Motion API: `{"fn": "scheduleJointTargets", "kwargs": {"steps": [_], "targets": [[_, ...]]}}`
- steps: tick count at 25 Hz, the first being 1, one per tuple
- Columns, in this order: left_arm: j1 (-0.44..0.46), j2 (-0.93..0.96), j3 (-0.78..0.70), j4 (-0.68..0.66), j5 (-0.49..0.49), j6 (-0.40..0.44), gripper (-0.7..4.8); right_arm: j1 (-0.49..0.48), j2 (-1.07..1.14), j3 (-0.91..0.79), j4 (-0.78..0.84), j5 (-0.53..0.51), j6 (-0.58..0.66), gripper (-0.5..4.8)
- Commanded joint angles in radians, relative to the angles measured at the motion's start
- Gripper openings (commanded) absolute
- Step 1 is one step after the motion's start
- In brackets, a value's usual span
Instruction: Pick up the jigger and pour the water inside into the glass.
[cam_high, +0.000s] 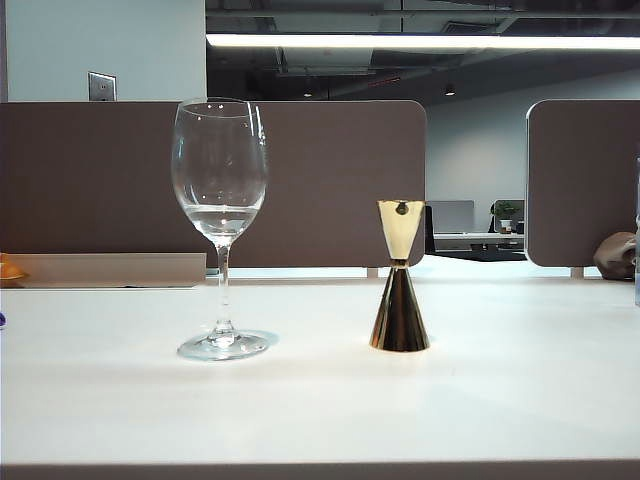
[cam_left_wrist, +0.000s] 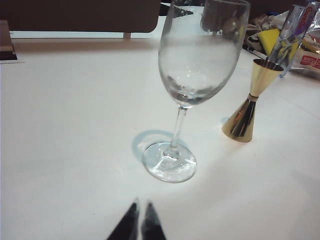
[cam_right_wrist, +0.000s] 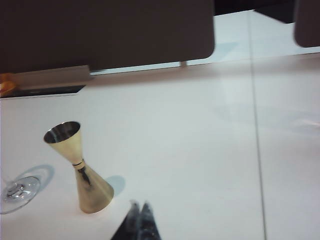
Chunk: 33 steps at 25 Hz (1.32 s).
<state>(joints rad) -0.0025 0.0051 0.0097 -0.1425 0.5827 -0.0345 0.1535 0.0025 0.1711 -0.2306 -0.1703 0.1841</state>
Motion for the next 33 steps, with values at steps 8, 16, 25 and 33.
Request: {"fn": "scheduleJointTargets", "kwargs": {"steps": [8, 16, 25, 33], "targets": [[0.002, 0.001, -0.002, 0.002, -0.003, 0.001, 0.22, 0.030, 0.090, 0.399, -0.256, 0.008, -0.093, -0.04], [0.001, 0.001, -0.002, 0.002, -0.003, 0.001, 0.22, 0.030, 0.515, 0.782, -0.585, -0.118, -0.239, -0.03], [0.001, 0.001, -0.002, 0.002, -0.003, 0.001, 0.22, 0.082, 0.874, 0.787, -0.257, -0.425, -0.185, 1.05], [0.001, 0.001, -0.002, 0.002, -0.003, 0.001, 0.22, 0.253, 1.110, 0.784, -0.327, -0.188, -0.185, 1.05]]}}
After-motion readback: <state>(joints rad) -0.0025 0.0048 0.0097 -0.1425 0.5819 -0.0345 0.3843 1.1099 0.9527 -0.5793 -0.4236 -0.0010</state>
